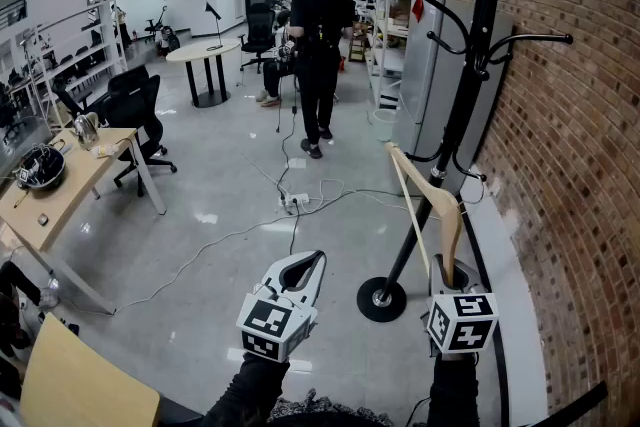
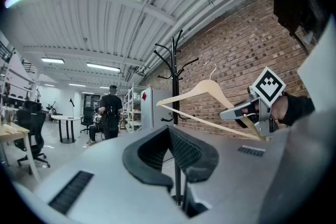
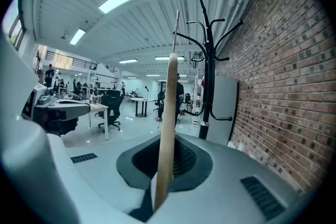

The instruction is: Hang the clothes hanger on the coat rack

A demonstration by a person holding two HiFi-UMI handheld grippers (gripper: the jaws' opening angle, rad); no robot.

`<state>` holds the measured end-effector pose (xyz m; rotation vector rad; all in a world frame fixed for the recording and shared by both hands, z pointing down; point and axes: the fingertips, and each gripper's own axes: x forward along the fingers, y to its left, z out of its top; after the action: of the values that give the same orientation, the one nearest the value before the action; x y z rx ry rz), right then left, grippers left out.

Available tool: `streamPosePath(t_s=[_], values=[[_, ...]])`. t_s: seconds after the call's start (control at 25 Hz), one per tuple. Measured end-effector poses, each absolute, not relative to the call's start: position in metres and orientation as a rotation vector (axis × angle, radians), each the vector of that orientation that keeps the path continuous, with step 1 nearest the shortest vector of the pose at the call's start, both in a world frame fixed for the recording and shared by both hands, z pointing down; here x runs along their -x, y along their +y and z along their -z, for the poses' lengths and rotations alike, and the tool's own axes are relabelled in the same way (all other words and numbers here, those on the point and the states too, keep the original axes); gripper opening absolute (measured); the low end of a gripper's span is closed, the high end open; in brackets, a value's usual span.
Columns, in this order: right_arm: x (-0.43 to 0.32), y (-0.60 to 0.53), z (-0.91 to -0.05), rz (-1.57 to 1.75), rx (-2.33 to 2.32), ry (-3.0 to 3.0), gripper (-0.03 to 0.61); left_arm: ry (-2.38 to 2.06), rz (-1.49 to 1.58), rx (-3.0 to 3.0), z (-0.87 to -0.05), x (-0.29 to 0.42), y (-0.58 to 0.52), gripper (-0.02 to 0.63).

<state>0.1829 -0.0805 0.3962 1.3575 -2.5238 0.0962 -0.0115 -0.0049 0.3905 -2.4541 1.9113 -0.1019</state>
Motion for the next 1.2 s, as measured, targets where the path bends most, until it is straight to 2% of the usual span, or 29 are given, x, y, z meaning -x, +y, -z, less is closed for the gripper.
streamPosePath(t_s=[0.56, 1.2], values=[[-0.154, -0.142, -0.395, -0.081, -1.365, -2.499, 0.008, 1.923, 0.076, 2.482, -0.404, 0.045, -0.069, 0.008], [-0.099, -0.261, -0.385, -0.104, -1.618, -2.355, 0.008, 1.654, 0.065, 2.651, -0.394, 0.112, -0.232, 0.007]])
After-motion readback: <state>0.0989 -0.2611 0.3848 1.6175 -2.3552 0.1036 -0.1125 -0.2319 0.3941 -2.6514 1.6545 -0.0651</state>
